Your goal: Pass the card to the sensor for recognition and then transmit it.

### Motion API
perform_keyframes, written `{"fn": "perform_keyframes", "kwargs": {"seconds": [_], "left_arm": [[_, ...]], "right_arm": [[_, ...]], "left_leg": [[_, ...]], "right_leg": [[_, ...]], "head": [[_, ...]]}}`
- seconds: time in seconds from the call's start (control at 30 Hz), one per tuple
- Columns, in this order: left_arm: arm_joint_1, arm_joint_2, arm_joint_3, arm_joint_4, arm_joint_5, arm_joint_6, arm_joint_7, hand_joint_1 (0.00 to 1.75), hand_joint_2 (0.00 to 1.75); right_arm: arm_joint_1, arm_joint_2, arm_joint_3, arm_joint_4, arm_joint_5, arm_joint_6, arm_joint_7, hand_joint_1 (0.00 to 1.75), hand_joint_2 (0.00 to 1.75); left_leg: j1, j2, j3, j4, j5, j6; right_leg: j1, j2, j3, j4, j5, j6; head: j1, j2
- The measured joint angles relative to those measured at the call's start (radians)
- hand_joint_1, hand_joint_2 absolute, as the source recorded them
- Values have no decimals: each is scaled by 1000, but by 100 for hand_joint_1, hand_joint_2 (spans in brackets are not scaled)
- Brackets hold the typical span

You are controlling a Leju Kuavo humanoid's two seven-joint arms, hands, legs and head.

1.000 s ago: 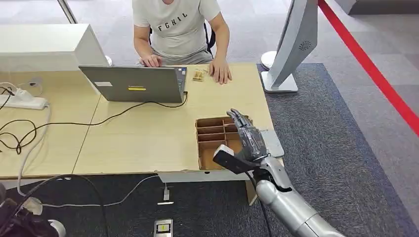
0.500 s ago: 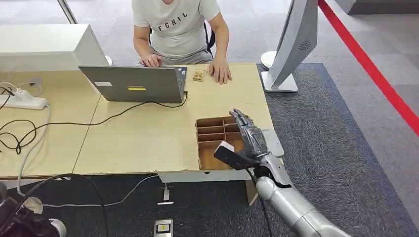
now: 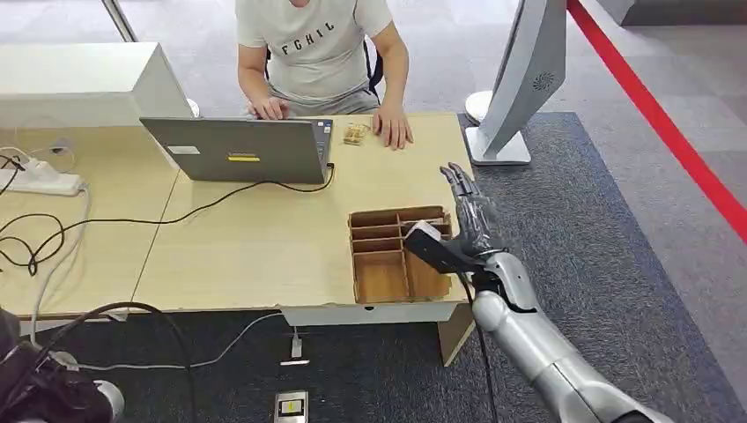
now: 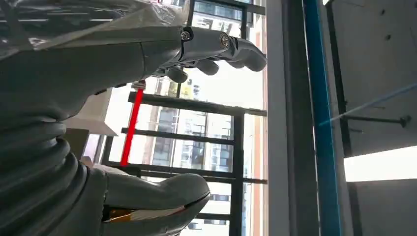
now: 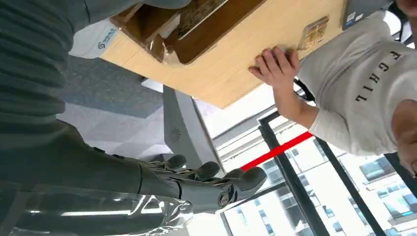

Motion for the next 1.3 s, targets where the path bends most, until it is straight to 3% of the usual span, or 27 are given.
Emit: {"fn": "perform_keyframes", "kwargs": {"seconds": [0.33, 0.73, 0.93, 0.97, 1.0, 1.03, 1.07, 1.3], "left_arm": [[0, 0, -11, 13, -2, 0, -3, 0, 175], [0, 0, -13, 21, 2, 0, -13, 0, 175], [1, -1, -13, 21, 1, 0, -13, 0, 175], [1, -1, -13, 21, 1, 0, -12, 0, 175], [2, -1, -13, 21, 1, 0, -11, 0, 175], [2, -1, -13, 21, 1, 0, -11, 0, 175], [2, -1, -13, 21, 1, 0, -10, 0, 175], [2, -1, -13, 21, -4, 0, -6, 0, 175]], "right_arm": [[2, -11, -41, 26, -23, 15, -18, 0, 175], [25, 12, -40, 60, -23, 49, -42, 2, 175], [24, 27, -40, 77, -26, 58, -51, 12, 175], [24, 29, -39, 80, -26, 58, -53, 106, 175], [23, 32, -39, 82, -26, 59, -54, 162, 175], [23, 34, -39, 84, -26, 59, -54, 162, 175], [23, 35, -39, 87, -26, 59, -55, 175, 175], [18, 44, -39, 103, -30, 58, -57, 175, 175]], "left_leg": [[0, 0, 0, 0, 0, 0], [0, 0, 0, 0, 0, 0], [0, 0, 0, 0, 0, 0], [0, 0, 0, 0, 0, 0], [0, 0, 0, 0, 0, 0], [0, 0, 0, 0, 0, 0], [0, 0, 0, 0, 0, 0], [0, 0, 0, 0, 0, 0]], "right_leg": [[0, 0, 0, 0, 0, 0], [0, 0, 0, 0, 0, 0], [0, 0, 0, 0, 0, 0], [0, 0, 0, 0, 0, 0], [0, 0, 0, 0, 0, 0], [0, 0, 0, 0, 0, 0], [0, 0, 0, 0, 0, 0], [0, 0, 0, 0, 0, 0]], "head": [[0, 0], [0, 0], [0, 0], [0, 0], [0, 0], [0, 0], [0, 0], [0, 0]]}}
